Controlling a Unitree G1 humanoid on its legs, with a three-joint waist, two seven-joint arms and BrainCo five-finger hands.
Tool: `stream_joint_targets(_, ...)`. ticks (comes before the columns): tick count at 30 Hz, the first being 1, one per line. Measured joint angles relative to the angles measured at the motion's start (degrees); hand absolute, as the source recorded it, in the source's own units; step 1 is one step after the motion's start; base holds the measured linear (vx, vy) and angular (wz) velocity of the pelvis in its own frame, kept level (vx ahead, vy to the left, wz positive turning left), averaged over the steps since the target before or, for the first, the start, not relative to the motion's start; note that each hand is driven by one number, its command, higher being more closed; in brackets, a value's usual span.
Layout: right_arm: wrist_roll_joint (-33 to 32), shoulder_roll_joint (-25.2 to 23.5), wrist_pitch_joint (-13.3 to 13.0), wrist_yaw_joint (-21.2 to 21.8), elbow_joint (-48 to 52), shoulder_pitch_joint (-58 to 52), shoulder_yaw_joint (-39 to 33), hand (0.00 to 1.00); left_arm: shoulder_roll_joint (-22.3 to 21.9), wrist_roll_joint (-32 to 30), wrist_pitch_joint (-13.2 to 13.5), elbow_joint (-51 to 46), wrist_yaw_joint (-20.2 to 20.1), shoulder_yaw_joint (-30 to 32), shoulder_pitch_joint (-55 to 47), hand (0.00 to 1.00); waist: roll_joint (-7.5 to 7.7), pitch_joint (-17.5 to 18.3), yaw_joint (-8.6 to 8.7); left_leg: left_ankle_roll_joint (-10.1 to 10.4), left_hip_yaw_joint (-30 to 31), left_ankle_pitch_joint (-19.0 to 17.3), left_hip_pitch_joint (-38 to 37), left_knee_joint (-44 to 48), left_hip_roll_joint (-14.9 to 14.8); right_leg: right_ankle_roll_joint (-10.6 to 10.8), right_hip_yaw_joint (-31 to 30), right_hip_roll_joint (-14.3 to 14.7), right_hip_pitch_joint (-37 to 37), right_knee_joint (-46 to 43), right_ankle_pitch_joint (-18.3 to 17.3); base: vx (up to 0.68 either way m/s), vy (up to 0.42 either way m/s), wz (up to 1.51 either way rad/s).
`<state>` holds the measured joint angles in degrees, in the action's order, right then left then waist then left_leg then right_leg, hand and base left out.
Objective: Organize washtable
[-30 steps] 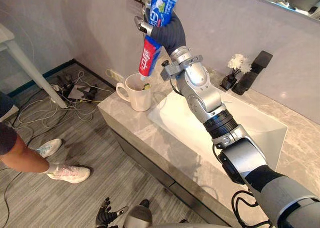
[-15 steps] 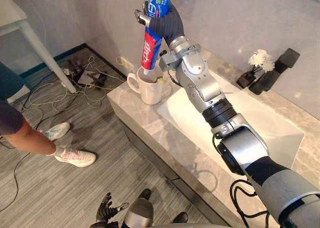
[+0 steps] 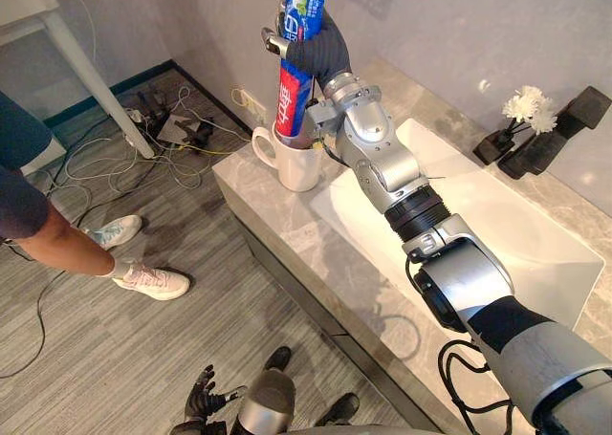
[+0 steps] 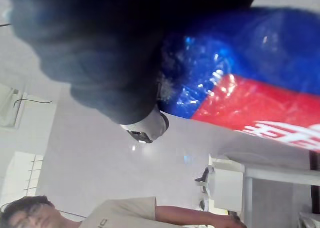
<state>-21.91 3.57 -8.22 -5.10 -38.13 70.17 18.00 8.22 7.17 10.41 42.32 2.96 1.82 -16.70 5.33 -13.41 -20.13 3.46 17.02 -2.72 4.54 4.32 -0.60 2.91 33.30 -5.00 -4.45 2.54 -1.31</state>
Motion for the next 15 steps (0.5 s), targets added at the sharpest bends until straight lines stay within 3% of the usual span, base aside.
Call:
stream_joint_targets(13,-0.02,-0.9,-0.12,0.06,-1.31,-0.09,-0.01,1.0,-0.01,0.02,0.01,0.04,0.88,-0.46,-0.09,0.0,-0.22,-0.23,0.26,0.01,-0.44,0.02,-0.36,-0.13,-0.36,-0.13,-0.29,-0.22,0.6,-1.87,-1.16,0.0,0.009,-0.01)
stream_joint_targets(14,-0.02,-0.9,-0.13,0.06,-1.31,-0.17,-0.01,0.0,0.0,0.02,0.01,0.07,0.89,-0.46,-0.1,0.0,-0.23,-0.23,0.32,0.01,-0.51,0.02,-0.37,-0.11,-0.36,-0.13,-0.36,-0.24,0.64,-1.95,-1.16,-0.01,0.024,-0.05)
stream_joint_targets(15,-0.02,-0.89,-0.17,0.06,-1.31,-0.37,-0.08,0.0,0.0,0.02,0.01,0.1,0.9,-0.46,-0.11,0.0,-0.24,-0.24,0.37,0.01,-0.55,0.02,-0.38,-0.1,-0.37,-0.15,-0.4,-0.29,0.71,-2.13,-1.18,0.0,0.0,0.0)
